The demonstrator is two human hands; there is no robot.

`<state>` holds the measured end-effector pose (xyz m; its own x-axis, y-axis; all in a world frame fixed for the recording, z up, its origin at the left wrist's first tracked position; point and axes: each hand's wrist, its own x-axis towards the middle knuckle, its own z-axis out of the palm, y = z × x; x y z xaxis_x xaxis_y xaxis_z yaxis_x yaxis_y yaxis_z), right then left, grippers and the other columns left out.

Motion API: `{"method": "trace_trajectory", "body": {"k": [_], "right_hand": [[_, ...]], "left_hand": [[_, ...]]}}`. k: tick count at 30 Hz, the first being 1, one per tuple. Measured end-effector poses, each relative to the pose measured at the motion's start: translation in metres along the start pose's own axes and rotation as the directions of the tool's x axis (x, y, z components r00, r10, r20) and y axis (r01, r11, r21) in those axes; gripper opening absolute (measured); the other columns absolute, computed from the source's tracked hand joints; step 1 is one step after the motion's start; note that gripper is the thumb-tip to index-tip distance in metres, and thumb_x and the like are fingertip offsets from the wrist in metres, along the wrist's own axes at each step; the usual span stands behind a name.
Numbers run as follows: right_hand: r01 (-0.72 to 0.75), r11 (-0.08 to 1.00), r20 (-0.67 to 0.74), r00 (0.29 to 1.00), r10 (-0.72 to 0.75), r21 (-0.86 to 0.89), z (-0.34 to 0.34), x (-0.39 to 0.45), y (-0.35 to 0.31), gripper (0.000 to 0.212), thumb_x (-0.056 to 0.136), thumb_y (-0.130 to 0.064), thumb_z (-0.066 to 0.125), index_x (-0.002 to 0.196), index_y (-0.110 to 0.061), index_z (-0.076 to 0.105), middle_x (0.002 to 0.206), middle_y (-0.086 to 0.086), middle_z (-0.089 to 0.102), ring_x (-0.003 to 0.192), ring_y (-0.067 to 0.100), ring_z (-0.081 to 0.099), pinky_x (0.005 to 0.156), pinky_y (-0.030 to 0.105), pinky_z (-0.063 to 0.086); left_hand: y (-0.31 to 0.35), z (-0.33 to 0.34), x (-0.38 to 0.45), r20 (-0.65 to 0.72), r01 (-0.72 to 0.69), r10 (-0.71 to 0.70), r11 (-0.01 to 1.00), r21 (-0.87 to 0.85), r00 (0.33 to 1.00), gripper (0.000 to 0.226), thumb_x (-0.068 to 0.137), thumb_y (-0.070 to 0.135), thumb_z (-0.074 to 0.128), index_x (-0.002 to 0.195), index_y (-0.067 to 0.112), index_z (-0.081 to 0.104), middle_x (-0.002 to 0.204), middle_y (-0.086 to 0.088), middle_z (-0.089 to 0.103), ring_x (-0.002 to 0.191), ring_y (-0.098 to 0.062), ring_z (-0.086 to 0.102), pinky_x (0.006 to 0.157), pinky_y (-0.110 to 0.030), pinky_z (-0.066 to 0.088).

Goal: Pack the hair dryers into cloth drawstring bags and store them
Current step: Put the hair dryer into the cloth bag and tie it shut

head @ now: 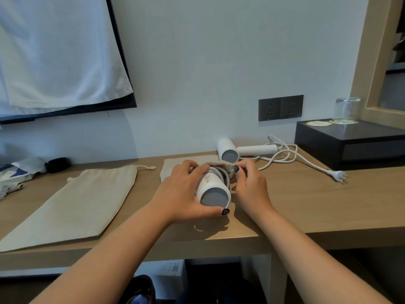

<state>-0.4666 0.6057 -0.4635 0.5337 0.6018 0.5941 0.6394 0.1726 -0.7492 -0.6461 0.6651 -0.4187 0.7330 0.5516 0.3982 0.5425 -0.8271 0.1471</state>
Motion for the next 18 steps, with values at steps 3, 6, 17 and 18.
{"method": "trace_trajectory", "body": {"k": [3, 6, 17, 18], "right_hand": [[0.006, 1.0, 0.076, 0.997, -0.006, -0.003, -0.001, -0.001, 0.0, 0.013, 0.101, -0.011, 0.037, 0.106, -0.018, 0.047, 0.095, 0.003, 0.059, 0.085, 0.022, 0.057, 0.069, 0.034, 0.048], [0.002, 1.0, 0.165, 0.986, 0.001, -0.02, -0.004, -0.003, -0.001, 0.031, 0.098, -0.005, 0.04, 0.125, -0.02, 0.044, 0.102, -0.002, 0.054, 0.091, 0.015, 0.054, 0.075, 0.023, 0.042], [0.197, 0.952, 0.116, 0.978, -0.174, -0.233, -0.006, -0.01, 0.006, 0.025, 0.085, -0.007, 0.065, 0.109, -0.01, 0.071, 0.1, 0.006, 0.064, 0.09, 0.021, 0.06, 0.079, 0.03, 0.05], [0.192, 0.948, 0.122, 0.979, -0.165, -0.255, -0.008, -0.012, 0.006, 0.023, 0.084, -0.009, 0.065, 0.105, -0.01, 0.072, 0.098, 0.006, 0.065, 0.089, 0.022, 0.061, 0.077, 0.033, 0.052]], "left_hand": [[-0.001, 0.001, -0.002, 0.002, -0.017, 0.017, 0.999, 0.029, 1.0, 0.111, 0.055, 0.088, 0.051, 0.15, 0.035, 0.028, 0.141, 0.006, 0.033, 0.132, -0.014, 0.035, 0.102, -0.039, 0.045], [0.0, 0.006, -0.006, -0.007, -0.033, 0.033, 0.998, 0.05, 0.999, 0.109, 0.062, 0.087, 0.049, 0.152, 0.031, 0.024, 0.147, 0.003, 0.028, 0.135, -0.016, 0.029, 0.106, -0.036, 0.04], [0.0, 0.025, -0.017, -0.2, 0.008, -0.032, 0.993, -0.12, 0.979, 0.094, 0.068, 0.078, 0.051, 0.146, 0.028, 0.039, 0.146, 0.005, 0.031, 0.137, -0.015, 0.029, 0.107, -0.033, 0.035], [0.001, 0.027, -0.017, -0.225, -0.003, -0.026, 0.992, -0.13, 0.974, 0.091, 0.069, 0.076, 0.054, 0.144, 0.028, 0.04, 0.145, 0.005, 0.034, 0.136, -0.015, 0.031, 0.107, -0.033, 0.036]]}}
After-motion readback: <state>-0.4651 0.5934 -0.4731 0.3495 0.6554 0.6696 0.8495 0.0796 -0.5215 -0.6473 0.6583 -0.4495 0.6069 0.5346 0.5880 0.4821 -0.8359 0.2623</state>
